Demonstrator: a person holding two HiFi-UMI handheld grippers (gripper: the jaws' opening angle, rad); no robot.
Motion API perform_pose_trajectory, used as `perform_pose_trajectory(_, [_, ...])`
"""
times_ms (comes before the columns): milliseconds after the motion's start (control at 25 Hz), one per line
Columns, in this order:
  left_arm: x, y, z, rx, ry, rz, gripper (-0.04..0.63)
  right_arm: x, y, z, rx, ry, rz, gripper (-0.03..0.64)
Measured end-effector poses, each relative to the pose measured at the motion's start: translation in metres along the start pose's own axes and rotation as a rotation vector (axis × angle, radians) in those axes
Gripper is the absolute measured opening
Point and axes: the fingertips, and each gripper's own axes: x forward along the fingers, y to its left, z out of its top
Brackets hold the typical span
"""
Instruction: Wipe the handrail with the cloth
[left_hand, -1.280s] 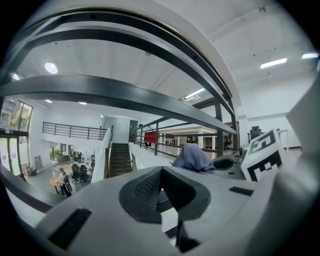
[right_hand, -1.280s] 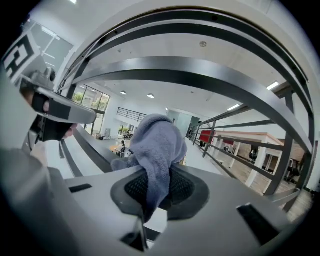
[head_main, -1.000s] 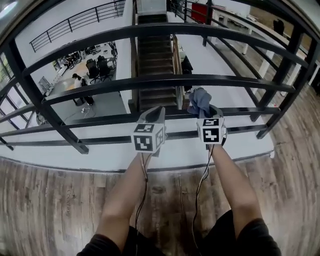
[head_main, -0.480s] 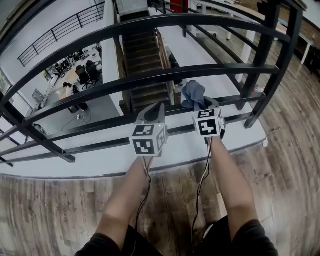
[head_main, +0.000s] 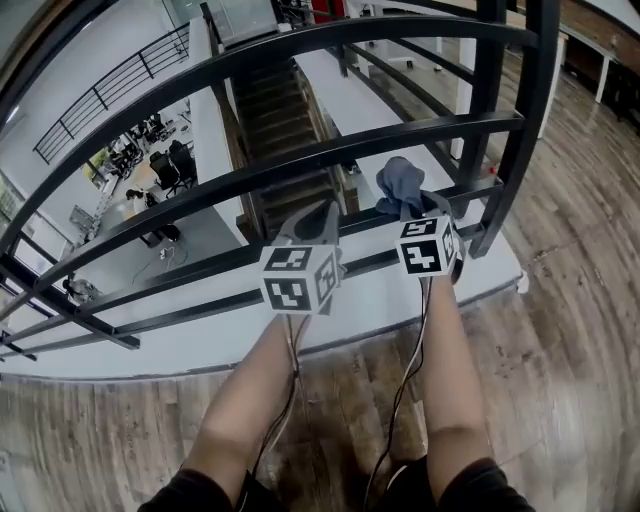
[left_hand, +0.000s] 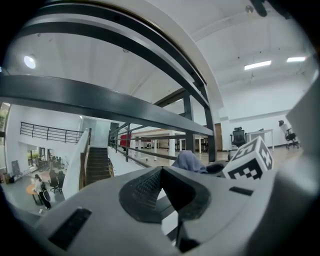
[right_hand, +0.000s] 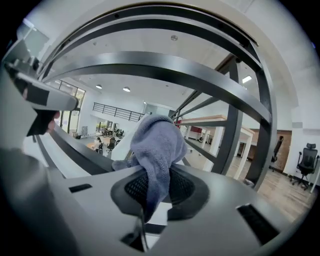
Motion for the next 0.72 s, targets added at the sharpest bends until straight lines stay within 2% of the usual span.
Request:
perform_pose_trajectory(240, [0.047,-0.06,-0.003,0.023,0.039,-0.076,0.003,0.007,-0.049,-0.012,0.057,-0.025,0.01,0.057])
perform_pose_trajectory(520, [0.077,-0.104,-0.013,0.028,0.071,-0.136,0.003,0.011,-0.133,-0.035,0.101,-0.019,-0.102,0.057])
perform_pose_trajectory(720, [0.088,-0.113,-0.015,0.012,0.067,-0.144,0.003,0.015,-0.191,-0.056,0.061,0.031,-0.18,0.057])
